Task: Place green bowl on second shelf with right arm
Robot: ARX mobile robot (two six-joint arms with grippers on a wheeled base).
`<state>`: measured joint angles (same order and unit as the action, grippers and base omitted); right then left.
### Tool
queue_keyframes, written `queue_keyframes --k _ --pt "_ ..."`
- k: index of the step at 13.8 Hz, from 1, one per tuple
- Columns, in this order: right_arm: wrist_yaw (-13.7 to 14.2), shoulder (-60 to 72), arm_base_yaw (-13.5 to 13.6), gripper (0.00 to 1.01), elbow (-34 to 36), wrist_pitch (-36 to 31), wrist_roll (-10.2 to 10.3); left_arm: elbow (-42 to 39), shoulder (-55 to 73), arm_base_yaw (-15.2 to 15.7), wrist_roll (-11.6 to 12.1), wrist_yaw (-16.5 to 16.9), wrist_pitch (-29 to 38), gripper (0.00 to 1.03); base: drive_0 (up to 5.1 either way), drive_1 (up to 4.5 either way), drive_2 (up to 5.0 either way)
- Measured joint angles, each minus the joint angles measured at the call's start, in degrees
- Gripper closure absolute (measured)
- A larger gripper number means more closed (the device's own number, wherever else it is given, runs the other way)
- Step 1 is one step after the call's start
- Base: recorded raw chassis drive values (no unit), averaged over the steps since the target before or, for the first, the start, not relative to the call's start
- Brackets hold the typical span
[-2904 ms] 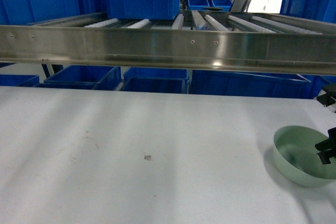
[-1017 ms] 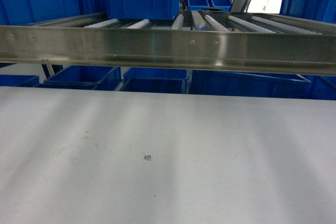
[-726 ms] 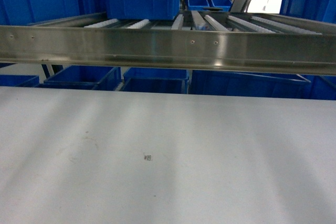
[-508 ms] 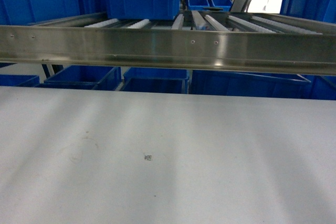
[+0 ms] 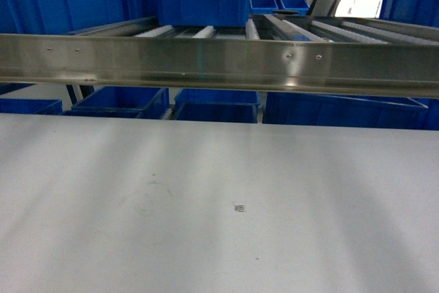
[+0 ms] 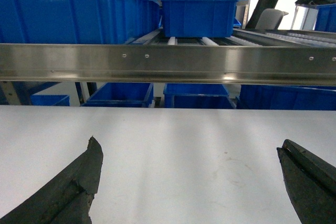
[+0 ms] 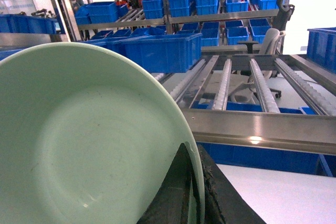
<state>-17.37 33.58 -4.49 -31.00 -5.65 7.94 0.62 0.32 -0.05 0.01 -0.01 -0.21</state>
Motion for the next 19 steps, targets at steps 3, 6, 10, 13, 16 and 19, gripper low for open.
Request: queue_keyframes --k 3,6,10,13,16,19 --pt "0.00 0.04 0.00 0.99 0.00 0.00 0.00 0.00 0.00 0.00 0.00 -0.04 -0.07 0.05 -4.9 2.46 2.5" --pt "-0.02 -0.26 0.04 0.99 0.00 0.00 0.00 0.00 0.00 0.00 0.00 -0.02 0.00 0.05 -4.9 2.45 2.4" --pt "0.00 -0.31 0.00 0.99 0.00 0.04 0.00 0.00 0.00 0.00 0.02 -0.02 -0.02 0.05 -5.0 2.36 2.4" --pt "0.00 -0.31 0.00 0.99 0.00 -0.17 0.00 0.00 0.00 0.00 0.00 -0.04 -0.09 0.05 -5.0 2.35 2.3" --pt "0.00 -0.33 0.00 0.99 0.00 0.04 0.00 0.00 0.00 0.00 0.00 0.00 -0.02 0.05 -5.0 2.39 2.4" --pt "0.00 -0.22 0.00 0.99 0.00 0.02 0.00 0.02 0.00 0.00 0.00 -0.02 0.02 0.05 -4.9 2.42 2.4"
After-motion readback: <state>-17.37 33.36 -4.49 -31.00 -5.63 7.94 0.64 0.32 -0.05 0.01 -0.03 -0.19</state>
